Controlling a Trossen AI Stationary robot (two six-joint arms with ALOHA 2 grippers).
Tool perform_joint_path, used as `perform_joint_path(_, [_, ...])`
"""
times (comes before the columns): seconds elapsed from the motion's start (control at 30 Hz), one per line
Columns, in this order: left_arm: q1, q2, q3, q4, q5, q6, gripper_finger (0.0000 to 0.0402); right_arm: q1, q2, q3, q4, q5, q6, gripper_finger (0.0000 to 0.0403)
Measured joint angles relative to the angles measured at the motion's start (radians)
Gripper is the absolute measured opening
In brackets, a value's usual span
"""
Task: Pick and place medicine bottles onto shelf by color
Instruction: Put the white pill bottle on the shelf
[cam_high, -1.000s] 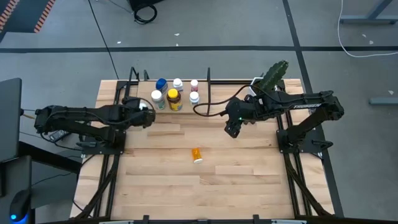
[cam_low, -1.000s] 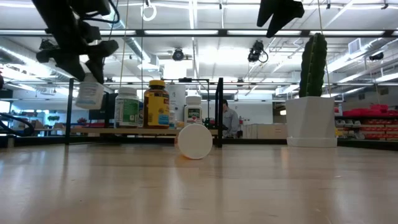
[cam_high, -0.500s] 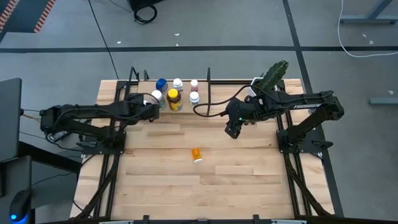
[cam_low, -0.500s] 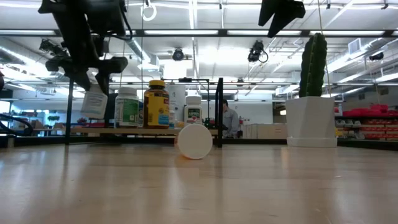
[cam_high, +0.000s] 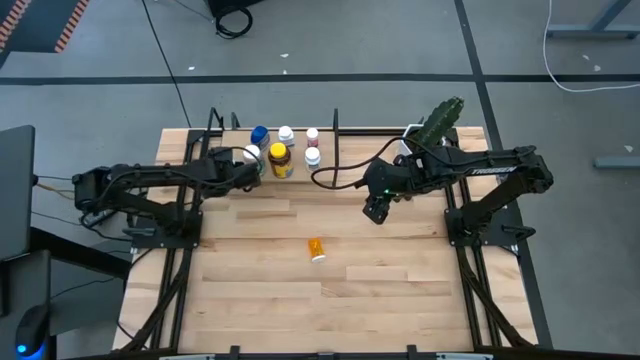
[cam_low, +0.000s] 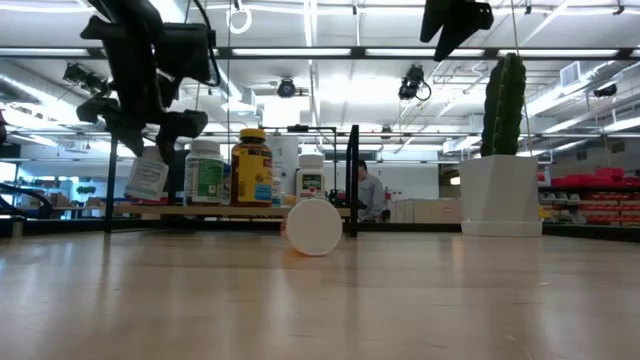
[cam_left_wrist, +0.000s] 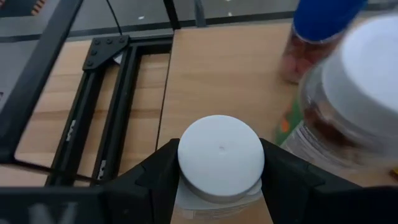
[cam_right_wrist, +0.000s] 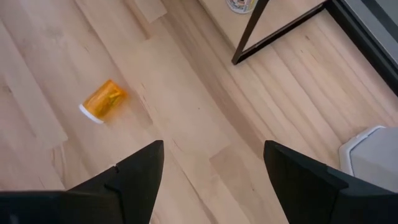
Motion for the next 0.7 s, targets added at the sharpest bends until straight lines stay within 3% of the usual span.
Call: perform_joint_path(0.7, [0.072, 0.008, 0.0, 0.061, -0.022, -0.067, 0.0206, 0.0, 0.0, 0.0, -0.027, -0.008, -0.004, 0.0282])
